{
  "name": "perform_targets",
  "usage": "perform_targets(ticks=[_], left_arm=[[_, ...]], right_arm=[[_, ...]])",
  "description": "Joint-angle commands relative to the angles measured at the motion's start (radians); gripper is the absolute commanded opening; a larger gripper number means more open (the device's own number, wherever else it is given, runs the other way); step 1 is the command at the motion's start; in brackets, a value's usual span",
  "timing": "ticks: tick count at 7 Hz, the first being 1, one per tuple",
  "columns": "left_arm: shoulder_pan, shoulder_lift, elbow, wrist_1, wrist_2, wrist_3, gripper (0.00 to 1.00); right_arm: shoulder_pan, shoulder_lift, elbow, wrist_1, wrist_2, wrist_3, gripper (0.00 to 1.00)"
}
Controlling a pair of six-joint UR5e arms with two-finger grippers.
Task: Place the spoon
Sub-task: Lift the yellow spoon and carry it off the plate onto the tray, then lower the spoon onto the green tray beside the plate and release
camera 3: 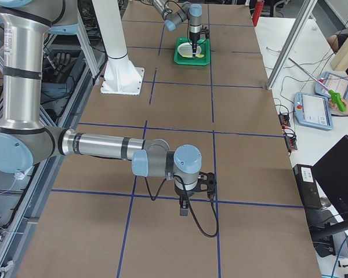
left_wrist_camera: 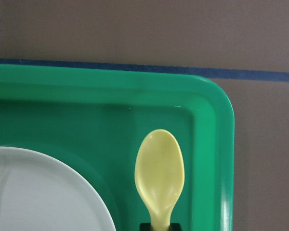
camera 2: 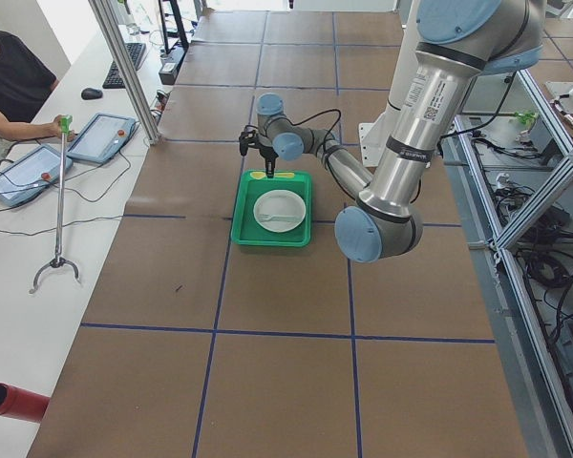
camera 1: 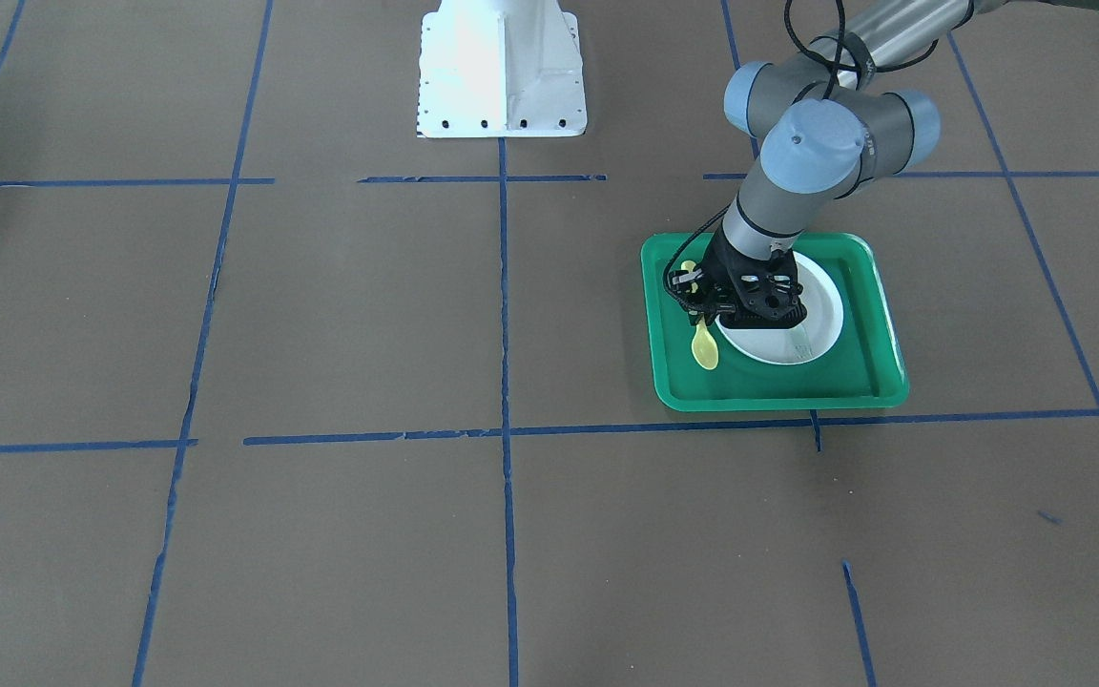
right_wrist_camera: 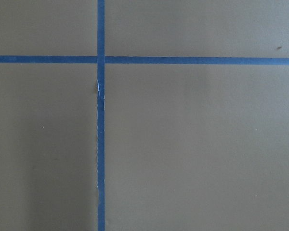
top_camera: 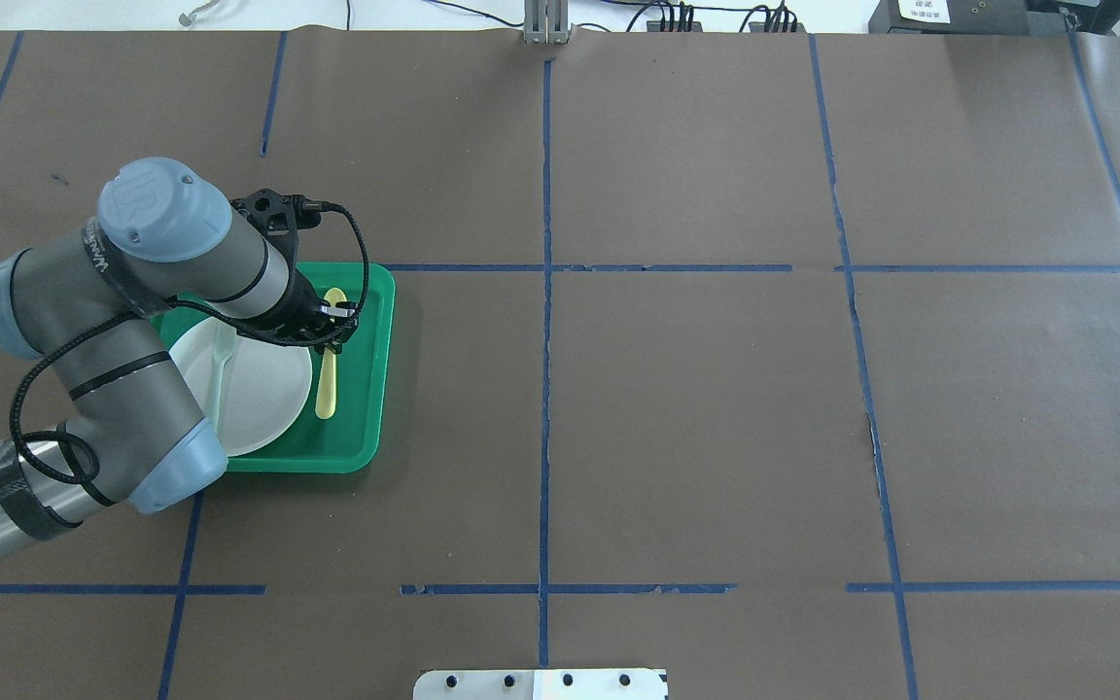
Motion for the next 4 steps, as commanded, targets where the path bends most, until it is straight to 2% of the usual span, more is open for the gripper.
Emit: perform_targets(ticks=[1, 4], left_arm=[[0.019, 0.001, 0.023, -0.01, 0.002, 0.001, 0.01], [0.032, -0.001, 0.035, -0.012, 0.002, 0.002, 0.02]], right_arm=[[0.0, 0.0, 0.0, 0.0, 0.0, 0.001, 1.0], [0.0, 0.0, 0.0, 0.0, 0.0, 0.001, 1.0]])
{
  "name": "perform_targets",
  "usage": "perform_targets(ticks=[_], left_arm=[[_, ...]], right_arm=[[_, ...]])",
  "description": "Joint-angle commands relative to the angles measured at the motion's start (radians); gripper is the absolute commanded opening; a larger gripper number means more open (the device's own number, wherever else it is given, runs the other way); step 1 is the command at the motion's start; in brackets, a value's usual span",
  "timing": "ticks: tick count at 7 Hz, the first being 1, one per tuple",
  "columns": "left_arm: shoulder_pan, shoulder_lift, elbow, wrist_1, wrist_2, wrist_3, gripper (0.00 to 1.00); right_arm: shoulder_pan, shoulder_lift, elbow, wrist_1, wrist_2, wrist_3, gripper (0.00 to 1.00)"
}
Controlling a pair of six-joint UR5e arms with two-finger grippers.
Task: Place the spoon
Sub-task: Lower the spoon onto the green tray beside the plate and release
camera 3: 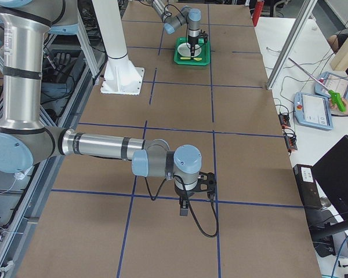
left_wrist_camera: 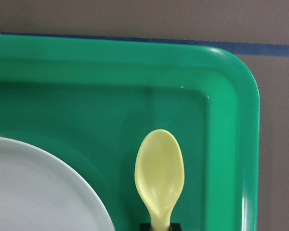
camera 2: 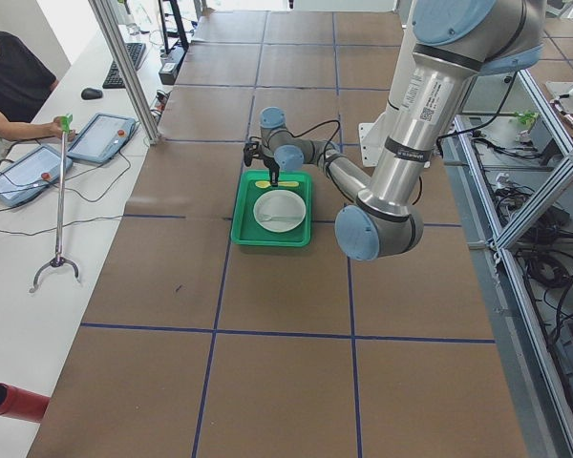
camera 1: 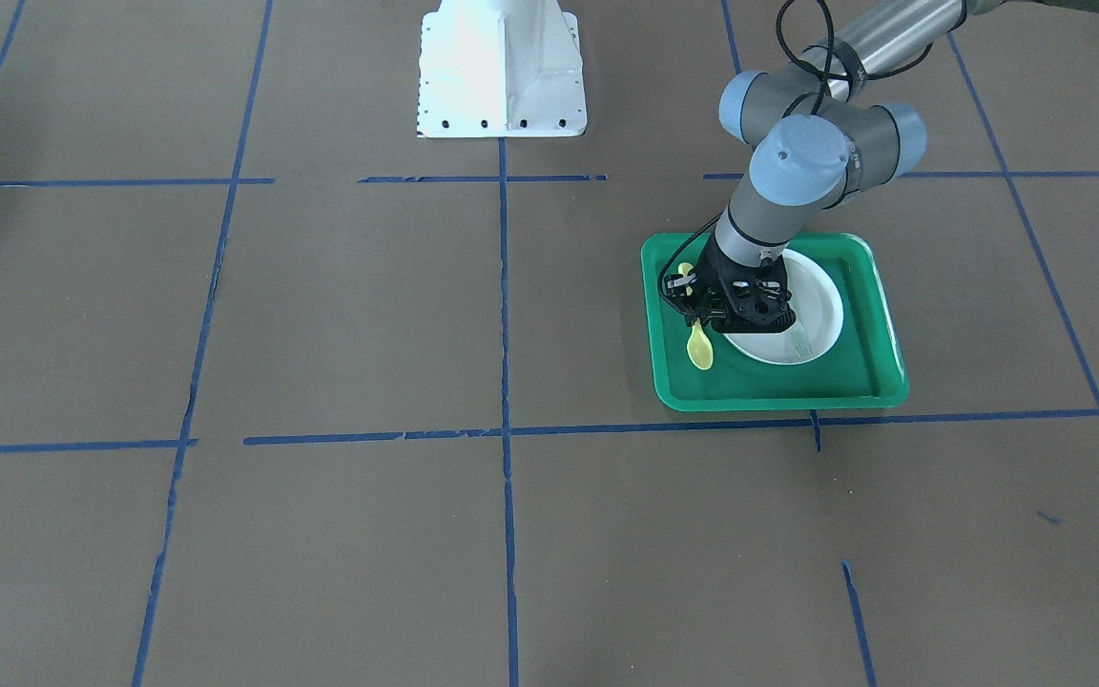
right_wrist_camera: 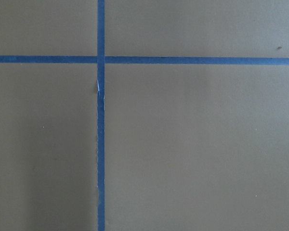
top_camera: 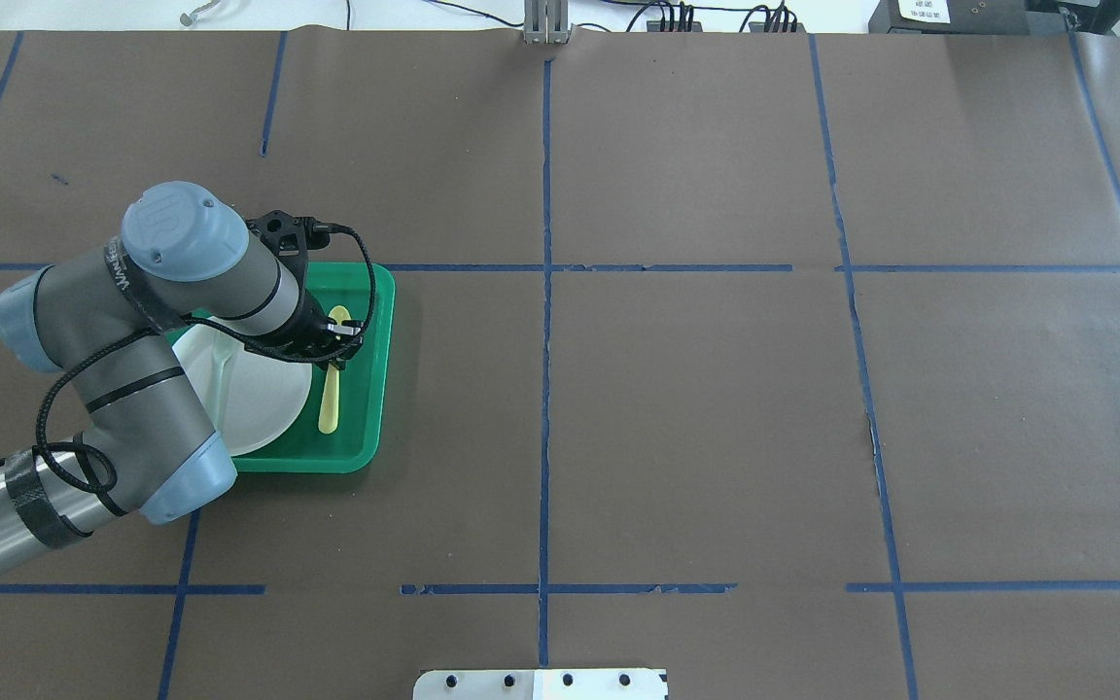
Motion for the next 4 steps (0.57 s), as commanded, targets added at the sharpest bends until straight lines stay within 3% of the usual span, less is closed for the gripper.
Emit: perform_targets(ticks=[1, 4], left_arm=[[0.009, -0.002, 0.006, -0.002, 0.0, 0.0, 0.02], [0.009, 0.0, 0.0, -0.023, -0.001, 0.005, 0.35]], right_arm=[[0.0, 0.0, 0.0, 0.0, 0.0, 0.0, 1.0], [0.0, 0.0, 0.0, 0.0, 0.0, 0.0, 1.0]])
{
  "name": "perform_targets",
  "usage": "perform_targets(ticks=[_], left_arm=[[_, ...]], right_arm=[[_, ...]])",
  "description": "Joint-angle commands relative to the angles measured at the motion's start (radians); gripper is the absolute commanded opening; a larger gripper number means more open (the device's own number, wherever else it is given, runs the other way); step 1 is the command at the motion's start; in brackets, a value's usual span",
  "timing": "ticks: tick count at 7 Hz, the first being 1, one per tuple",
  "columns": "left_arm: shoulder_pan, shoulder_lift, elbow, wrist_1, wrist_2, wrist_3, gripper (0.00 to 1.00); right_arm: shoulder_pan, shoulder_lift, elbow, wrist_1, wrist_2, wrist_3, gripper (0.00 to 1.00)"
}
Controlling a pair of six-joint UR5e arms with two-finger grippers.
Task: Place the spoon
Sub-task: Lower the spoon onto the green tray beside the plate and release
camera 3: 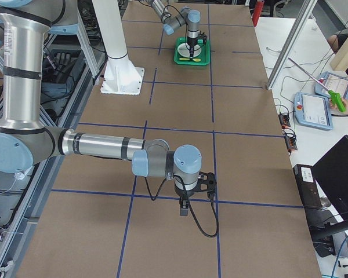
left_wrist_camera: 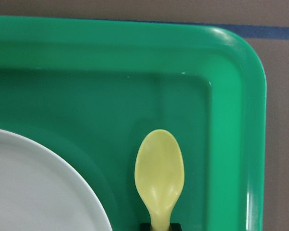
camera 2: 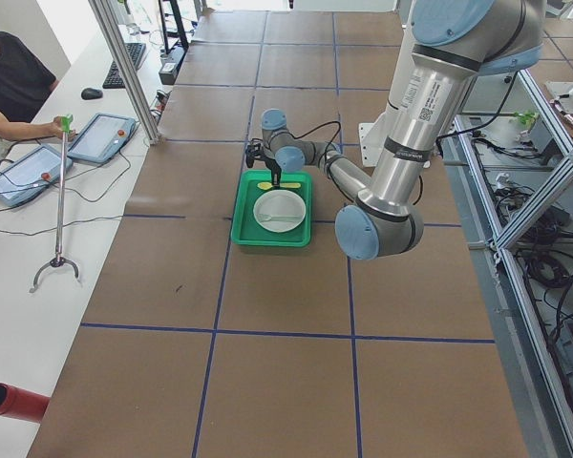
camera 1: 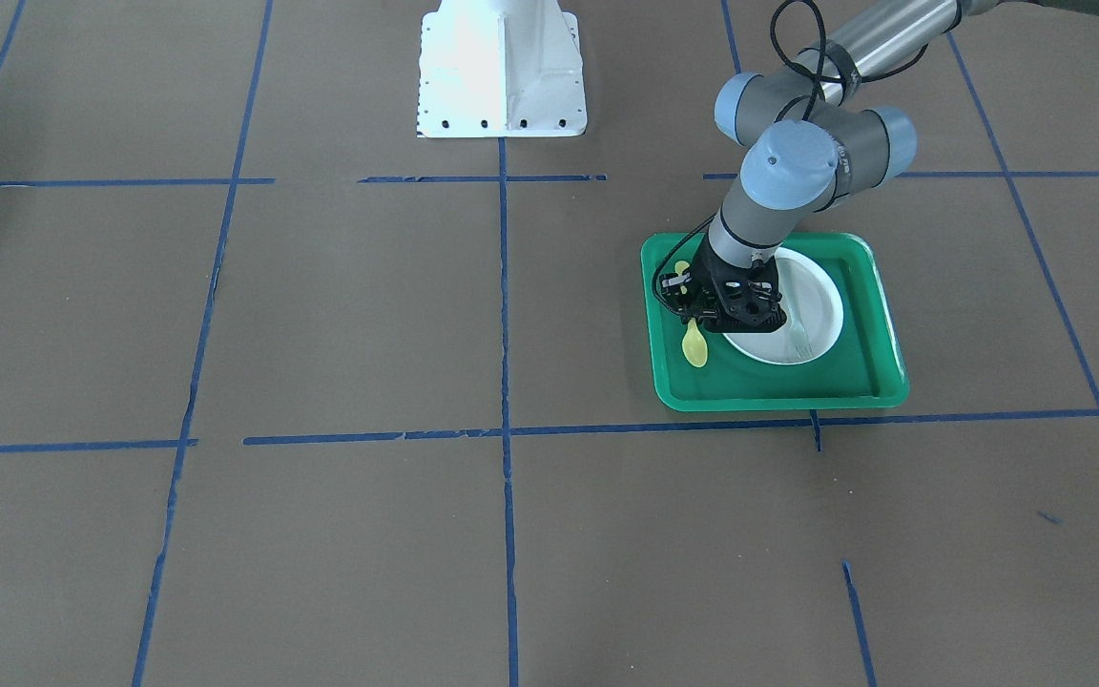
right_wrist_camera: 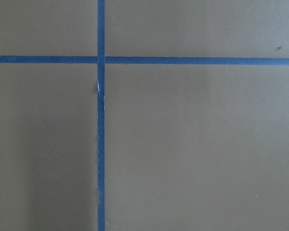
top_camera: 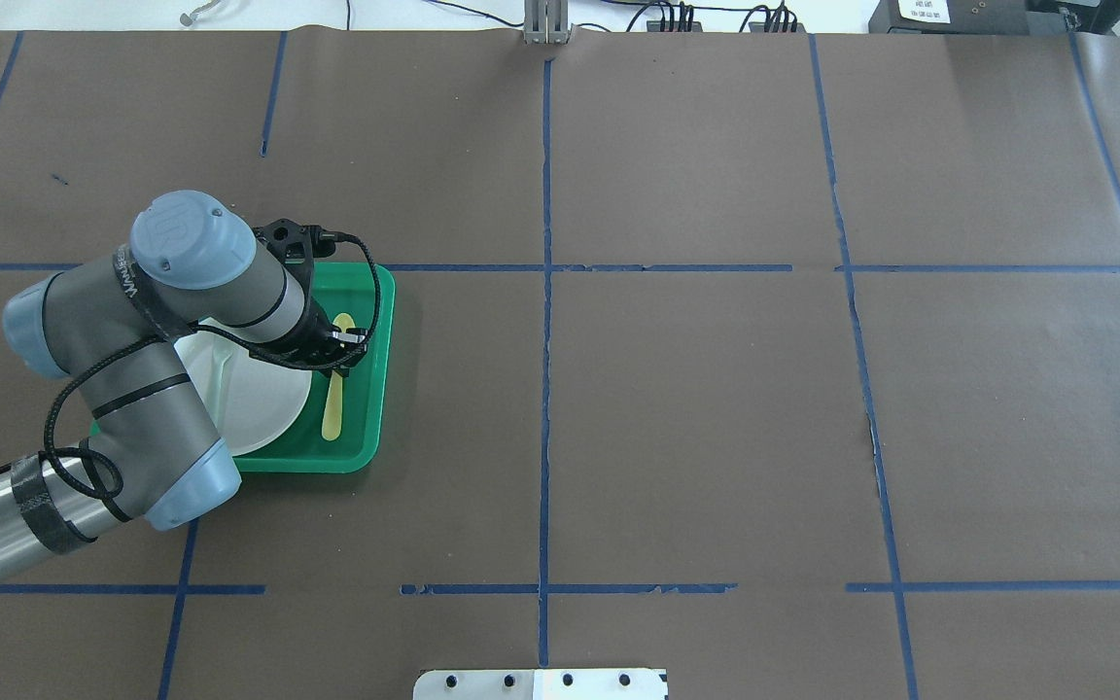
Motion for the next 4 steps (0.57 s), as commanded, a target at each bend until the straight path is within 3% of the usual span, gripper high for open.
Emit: perform_targets(ticks=[1, 4], left_arm=[[0.0, 0.001, -0.001, -0.015, -0.001, 0.001, 0.41], [-0.012, 0.007, -0.047, -0.006, -0.004, 0.003, 0.43]], right_arm=[[0.0, 0.0, 0.0, 0.0, 0.0, 0.0, 1.0], [0.0, 0.0, 0.0, 0.0, 0.0, 0.0, 1.0]])
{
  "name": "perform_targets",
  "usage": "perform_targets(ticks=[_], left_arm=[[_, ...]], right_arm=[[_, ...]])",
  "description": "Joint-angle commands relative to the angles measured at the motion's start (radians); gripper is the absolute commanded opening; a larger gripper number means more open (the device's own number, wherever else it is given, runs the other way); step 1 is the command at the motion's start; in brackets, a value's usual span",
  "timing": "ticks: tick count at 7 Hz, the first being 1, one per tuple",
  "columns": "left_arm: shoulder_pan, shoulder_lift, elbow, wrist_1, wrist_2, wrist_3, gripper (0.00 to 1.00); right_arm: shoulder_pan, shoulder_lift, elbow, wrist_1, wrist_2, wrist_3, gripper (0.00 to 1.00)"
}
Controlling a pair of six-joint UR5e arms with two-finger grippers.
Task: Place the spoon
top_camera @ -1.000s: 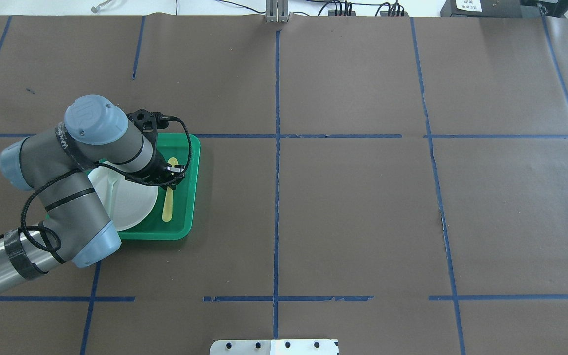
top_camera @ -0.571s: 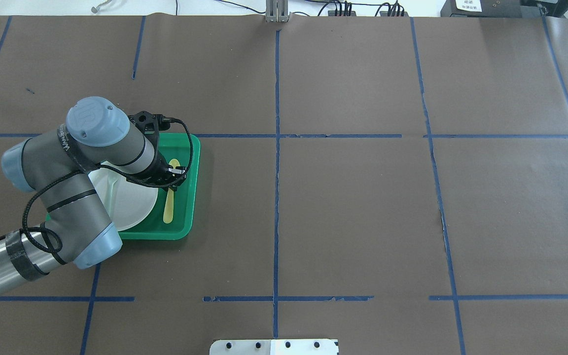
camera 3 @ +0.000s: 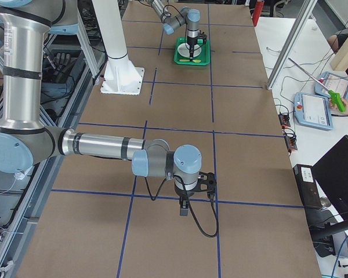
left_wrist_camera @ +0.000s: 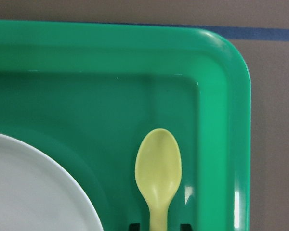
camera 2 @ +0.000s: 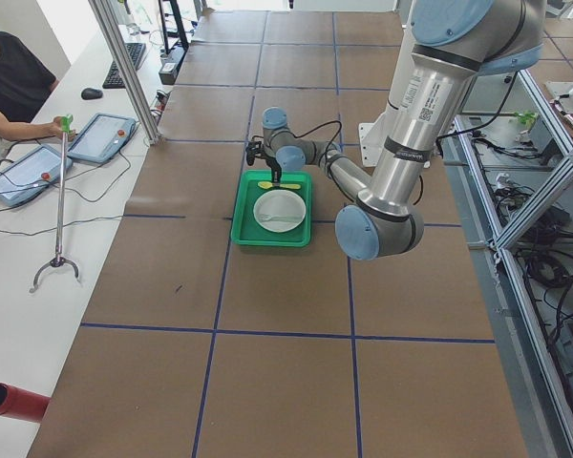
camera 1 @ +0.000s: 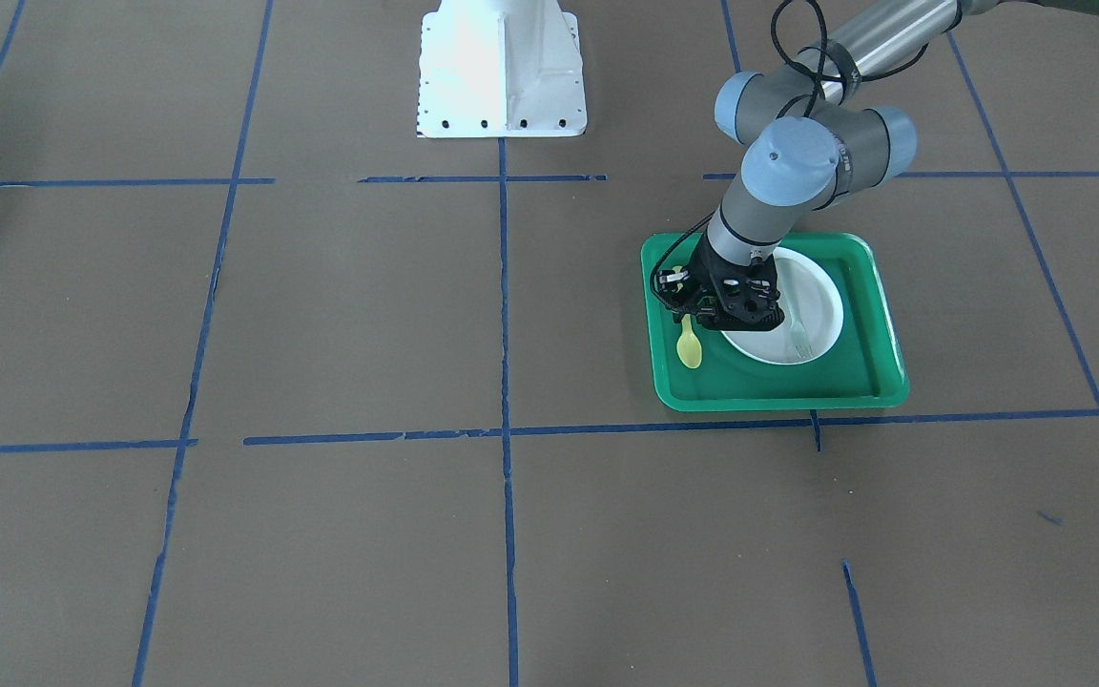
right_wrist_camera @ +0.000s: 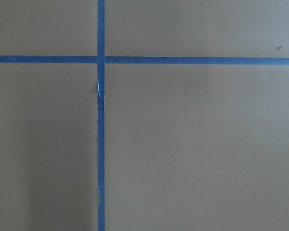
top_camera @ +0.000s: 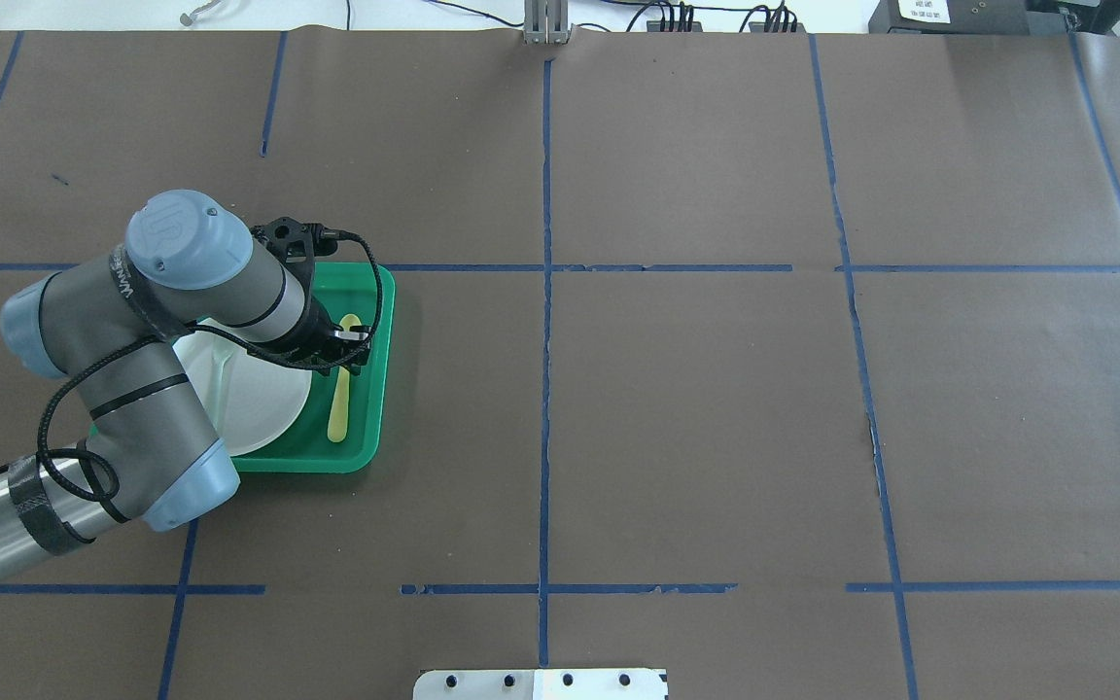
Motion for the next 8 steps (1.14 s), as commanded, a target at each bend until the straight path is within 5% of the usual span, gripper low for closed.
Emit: perform_targets(ticks=[1, 2, 3, 6, 8], left_arm=[[-0.052, 0.013, -0.106, 0.052, -0.002, 0.008, 0.43], [-0.095, 0.01, -0.172, 0.162, -0.005, 0.051, 0.54], [-0.105, 0.011, -0.226, 0.21, 0.0, 0.091, 1.0], [-0.345, 0.016, -0.273, 0.226, -0.032, 0.19, 1.0], [-0.505, 0.03, -0.272, 0.329, -0.127, 0.433, 1.0]], right_arm=[[0.0, 0.0, 0.0, 0.0, 0.0, -0.001, 1.0], [0.0, 0.0, 0.0, 0.0, 0.0, 0.001, 1.0], [0.0, 0.0, 0.0, 0.0, 0.0, 0.001, 1.0], [0.0, 0.0, 0.0, 0.002, 0.0, 0.001, 1.0], [0.0, 0.0, 0.0, 0.0, 0.0, 0.001, 1.0]])
